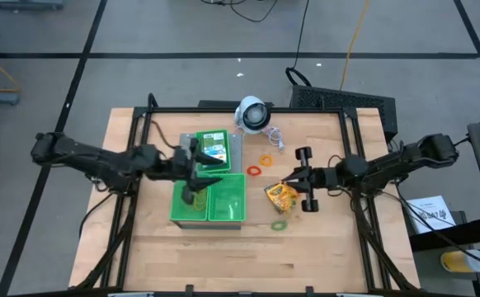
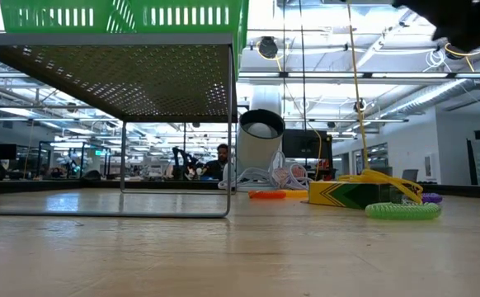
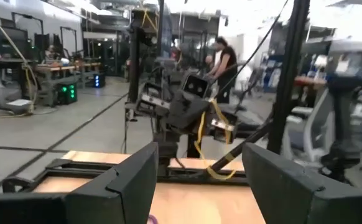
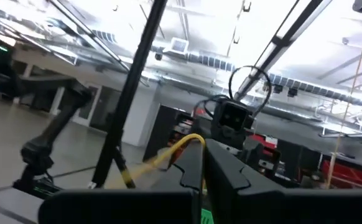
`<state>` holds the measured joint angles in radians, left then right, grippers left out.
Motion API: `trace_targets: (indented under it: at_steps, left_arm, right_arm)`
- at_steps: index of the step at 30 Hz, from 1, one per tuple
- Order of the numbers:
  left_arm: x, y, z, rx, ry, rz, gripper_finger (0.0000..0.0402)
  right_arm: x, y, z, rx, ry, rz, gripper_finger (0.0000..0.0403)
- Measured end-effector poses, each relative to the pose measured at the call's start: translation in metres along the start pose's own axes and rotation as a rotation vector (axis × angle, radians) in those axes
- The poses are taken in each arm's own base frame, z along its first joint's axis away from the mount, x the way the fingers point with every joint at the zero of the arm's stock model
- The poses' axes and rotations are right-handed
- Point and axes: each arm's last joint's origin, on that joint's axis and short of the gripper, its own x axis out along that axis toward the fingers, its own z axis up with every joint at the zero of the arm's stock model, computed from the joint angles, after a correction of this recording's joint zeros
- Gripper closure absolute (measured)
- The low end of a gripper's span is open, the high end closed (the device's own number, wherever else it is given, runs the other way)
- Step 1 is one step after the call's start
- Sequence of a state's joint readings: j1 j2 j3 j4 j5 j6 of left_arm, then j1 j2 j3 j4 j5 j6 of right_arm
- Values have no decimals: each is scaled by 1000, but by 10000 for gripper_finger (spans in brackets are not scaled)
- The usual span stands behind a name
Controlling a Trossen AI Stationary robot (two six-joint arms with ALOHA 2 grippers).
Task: Pick & Place Office Desk Supplies
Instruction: Put the yellow rubber band into the bottom left green basket on the shelf
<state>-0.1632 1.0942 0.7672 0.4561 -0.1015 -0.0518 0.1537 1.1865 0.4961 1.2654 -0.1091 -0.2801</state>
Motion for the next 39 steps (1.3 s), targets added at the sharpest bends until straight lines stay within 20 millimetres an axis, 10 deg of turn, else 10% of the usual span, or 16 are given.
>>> trace_targets:
  at_steps: [17,39]
  left_arm:
    - [103,-13,-21,38,113,-94,158]
    - [128,-13,-21,19,101,-160,158]
  right_arm:
    - [44,-11,1,-70,-29,45,403]
    - [44,-11,-2,-122,-1,49,403]
